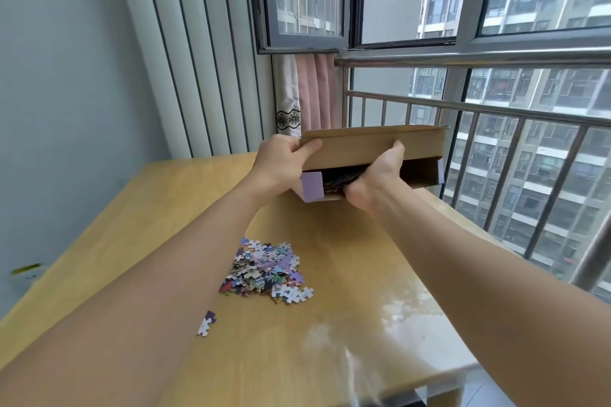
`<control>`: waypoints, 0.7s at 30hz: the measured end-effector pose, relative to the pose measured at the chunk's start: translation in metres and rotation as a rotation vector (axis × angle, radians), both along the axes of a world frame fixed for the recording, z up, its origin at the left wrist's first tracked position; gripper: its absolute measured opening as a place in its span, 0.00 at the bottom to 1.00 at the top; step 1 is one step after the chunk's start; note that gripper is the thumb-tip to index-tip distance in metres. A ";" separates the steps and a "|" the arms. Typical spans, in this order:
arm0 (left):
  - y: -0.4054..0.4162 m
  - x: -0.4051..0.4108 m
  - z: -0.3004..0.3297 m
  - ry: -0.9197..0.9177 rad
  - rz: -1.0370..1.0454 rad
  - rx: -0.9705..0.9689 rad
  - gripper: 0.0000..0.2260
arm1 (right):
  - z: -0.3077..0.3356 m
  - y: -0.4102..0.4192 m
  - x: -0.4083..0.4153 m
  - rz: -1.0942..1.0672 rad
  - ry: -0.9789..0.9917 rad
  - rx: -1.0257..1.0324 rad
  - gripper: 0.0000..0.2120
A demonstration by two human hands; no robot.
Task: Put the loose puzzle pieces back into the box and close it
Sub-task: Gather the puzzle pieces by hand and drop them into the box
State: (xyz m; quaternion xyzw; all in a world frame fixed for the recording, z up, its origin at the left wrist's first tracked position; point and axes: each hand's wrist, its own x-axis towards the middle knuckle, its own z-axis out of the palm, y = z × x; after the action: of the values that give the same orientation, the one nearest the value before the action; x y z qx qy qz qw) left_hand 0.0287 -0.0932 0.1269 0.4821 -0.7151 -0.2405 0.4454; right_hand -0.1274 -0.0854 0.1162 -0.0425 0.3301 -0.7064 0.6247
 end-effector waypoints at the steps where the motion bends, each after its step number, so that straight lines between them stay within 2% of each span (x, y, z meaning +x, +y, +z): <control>1: -0.001 0.003 0.002 0.013 -0.008 0.010 0.22 | -0.003 -0.001 -0.004 0.063 0.051 -0.036 0.36; 3: -0.001 0.008 0.004 0.044 -0.041 0.018 0.19 | -0.002 0.003 -0.012 0.206 0.233 -0.082 0.38; 5: 0.001 0.011 0.005 0.074 -0.059 0.022 0.16 | -0.002 0.008 -0.017 0.287 0.491 -0.102 0.31; 7: 0.003 0.012 0.004 0.082 -0.072 0.024 0.14 | -0.007 0.011 -0.025 0.325 0.831 -0.088 0.27; 8: 0.004 0.013 0.003 0.090 -0.076 0.028 0.14 | -0.010 0.015 -0.029 0.344 1.062 -0.085 0.26; 11: 0.003 0.012 0.003 0.122 -0.048 0.018 0.12 | -0.015 0.029 -0.046 0.386 1.979 -0.220 0.24; 12: 0.003 0.012 0.004 0.144 -0.031 0.016 0.12 | -0.018 0.031 -0.049 0.337 2.239 -0.280 0.28; 13: 0.003 0.012 0.007 0.169 -0.012 0.015 0.12 | -0.022 0.031 -0.052 0.242 2.405 -0.339 0.28; 15: 0.002 0.013 0.013 0.195 0.011 0.009 0.15 | -0.025 0.031 -0.054 -0.037 2.527 -0.475 0.16; 17: 0.003 0.013 0.019 0.201 -0.007 -0.014 0.15 | -0.022 0.027 -0.057 -0.264 2.469 -0.627 0.08; 19: 0.007 0.015 0.023 0.190 -0.036 -0.075 0.08 | -0.013 0.026 -0.058 -0.398 2.428 -0.715 0.06; 21: 0.010 0.017 0.023 0.174 -0.049 -0.098 0.06 | -0.007 0.028 -0.057 -0.408 2.463 -0.738 0.07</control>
State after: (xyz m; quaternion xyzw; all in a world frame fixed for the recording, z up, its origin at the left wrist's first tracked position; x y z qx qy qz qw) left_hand 0.0452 -0.0831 0.1496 0.4194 -0.6963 -0.2569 0.5227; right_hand -0.1841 -0.0573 0.1090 -0.7763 0.4710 -0.3336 -0.2535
